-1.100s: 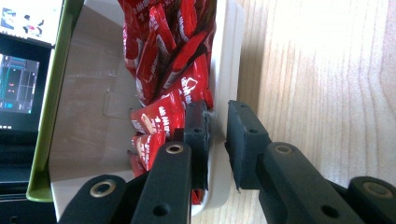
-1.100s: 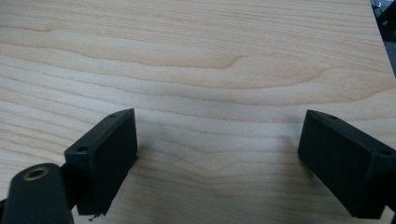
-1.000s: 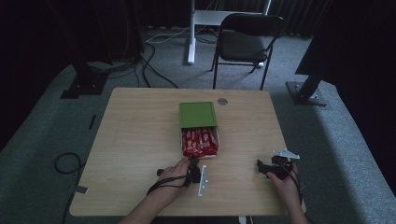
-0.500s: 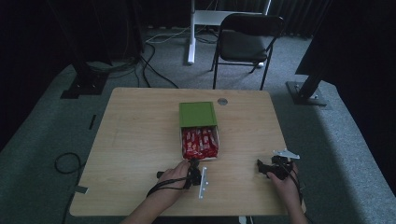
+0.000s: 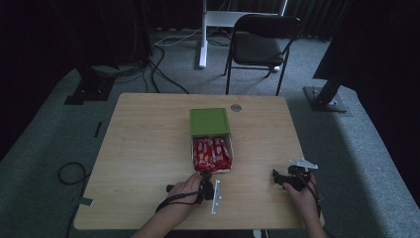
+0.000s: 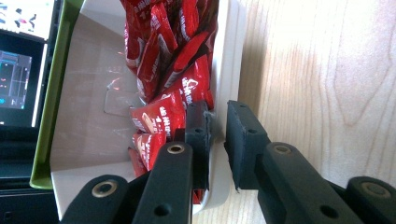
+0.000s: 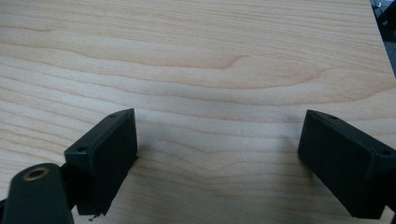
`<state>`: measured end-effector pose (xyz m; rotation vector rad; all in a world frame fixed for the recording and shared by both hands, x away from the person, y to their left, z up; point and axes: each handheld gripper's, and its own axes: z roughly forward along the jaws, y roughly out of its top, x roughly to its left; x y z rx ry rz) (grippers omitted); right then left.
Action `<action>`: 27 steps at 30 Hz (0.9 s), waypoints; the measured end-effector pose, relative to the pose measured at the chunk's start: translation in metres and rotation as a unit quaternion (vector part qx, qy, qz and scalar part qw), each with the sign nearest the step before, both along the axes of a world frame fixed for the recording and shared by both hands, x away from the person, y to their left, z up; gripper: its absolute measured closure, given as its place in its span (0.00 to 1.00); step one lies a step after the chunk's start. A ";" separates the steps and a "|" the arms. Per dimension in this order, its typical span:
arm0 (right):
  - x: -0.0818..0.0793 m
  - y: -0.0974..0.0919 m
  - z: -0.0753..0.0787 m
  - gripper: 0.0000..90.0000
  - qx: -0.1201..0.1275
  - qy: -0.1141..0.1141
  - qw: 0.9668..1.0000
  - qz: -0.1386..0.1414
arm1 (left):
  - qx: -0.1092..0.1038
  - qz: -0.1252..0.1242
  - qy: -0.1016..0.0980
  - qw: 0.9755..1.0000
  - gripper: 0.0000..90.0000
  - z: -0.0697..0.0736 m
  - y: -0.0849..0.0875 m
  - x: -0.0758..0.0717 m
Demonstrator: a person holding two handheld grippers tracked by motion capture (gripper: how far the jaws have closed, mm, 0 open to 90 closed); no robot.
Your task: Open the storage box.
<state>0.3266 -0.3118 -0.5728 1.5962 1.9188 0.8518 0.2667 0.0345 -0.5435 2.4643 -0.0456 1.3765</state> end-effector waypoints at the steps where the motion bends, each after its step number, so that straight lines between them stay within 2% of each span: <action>1: 0.000 0.000 0.000 0.13 -0.001 0.000 1.000 0.001 | -0.001 -0.001 0.001 1.000 0.89 0.000 0.000 -0.001; 9: 0.000 0.000 0.000 0.13 -0.001 0.000 1.000 0.001 | 0.000 -0.001 0.002 1.000 0.89 0.000 -0.001 -0.007; 12: 0.000 0.000 0.000 0.13 -0.001 0.000 1.000 0.001 | -0.006 -0.003 0.003 1.000 0.89 0.000 -0.002 -0.008; 14: 0.000 0.000 0.000 0.13 0.000 0.000 1.000 0.000 | -0.001 -0.003 0.002 1.000 0.89 0.000 -0.001 -0.008; 27: 0.000 0.000 0.000 0.13 -0.001 0.000 1.000 0.001 | 0.001 -0.004 0.018 1.000 0.87 0.003 0.000 -0.017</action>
